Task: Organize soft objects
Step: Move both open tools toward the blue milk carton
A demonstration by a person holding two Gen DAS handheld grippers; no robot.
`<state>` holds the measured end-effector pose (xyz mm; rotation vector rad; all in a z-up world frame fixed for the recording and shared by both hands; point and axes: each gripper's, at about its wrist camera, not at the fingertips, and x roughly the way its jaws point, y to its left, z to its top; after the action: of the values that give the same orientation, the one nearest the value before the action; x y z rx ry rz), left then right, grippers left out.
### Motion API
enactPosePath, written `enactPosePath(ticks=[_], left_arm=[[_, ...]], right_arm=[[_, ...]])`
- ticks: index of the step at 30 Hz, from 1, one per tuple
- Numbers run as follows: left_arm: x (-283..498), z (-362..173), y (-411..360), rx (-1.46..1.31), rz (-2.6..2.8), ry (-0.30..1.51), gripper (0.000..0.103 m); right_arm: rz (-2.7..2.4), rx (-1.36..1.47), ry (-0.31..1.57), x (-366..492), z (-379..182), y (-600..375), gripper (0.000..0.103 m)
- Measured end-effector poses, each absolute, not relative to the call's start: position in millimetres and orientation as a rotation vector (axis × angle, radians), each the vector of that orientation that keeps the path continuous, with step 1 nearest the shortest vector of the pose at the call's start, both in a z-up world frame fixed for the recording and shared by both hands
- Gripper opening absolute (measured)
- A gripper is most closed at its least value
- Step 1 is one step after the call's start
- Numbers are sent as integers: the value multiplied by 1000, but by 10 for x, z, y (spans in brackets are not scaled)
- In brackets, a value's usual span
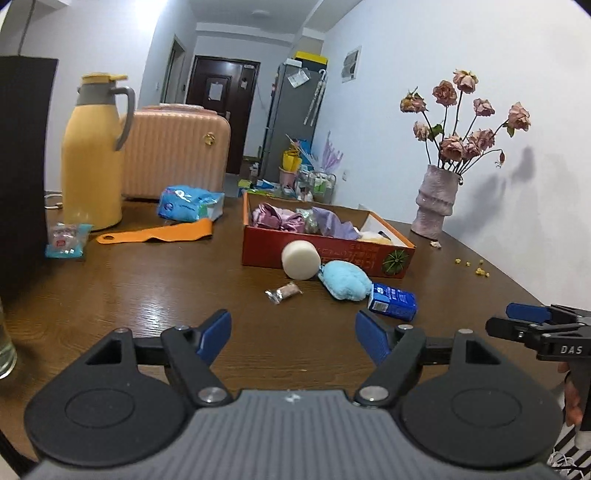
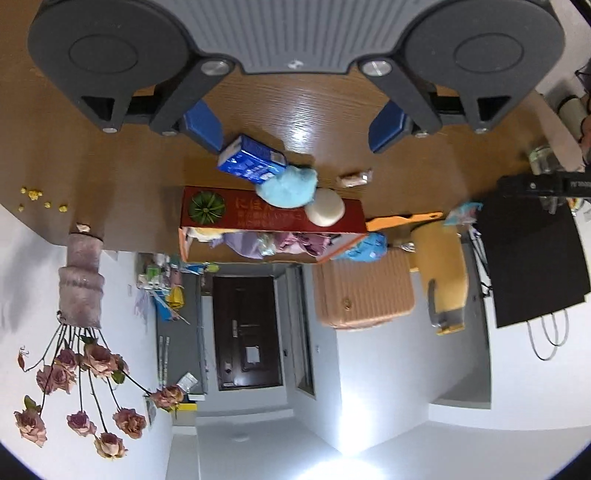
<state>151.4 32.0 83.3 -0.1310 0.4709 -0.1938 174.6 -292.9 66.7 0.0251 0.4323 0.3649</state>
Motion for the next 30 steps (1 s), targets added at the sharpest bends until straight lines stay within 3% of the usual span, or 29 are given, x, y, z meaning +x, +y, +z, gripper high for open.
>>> enactPosePath(ticks=[10,21,25,27,30], left_arm=[[2048,574,180,-125,-228,565,76],[2837,320,2,-120,-264,645,77],[2987,230,-113,-118,-299,678,77],[3014,203,-168,-122,-317,690,77],[3011,183,-234,-133,-343,698,77]], right_arm=[[315,34,522,2272,454,-2997,86],[293,39,596,3432,201,-2940,83],[294,56,626,3790,156,-2930,66],[304,88,654,3903,99,-2962,49],[314,130,679,3849,46,-2986,41]])
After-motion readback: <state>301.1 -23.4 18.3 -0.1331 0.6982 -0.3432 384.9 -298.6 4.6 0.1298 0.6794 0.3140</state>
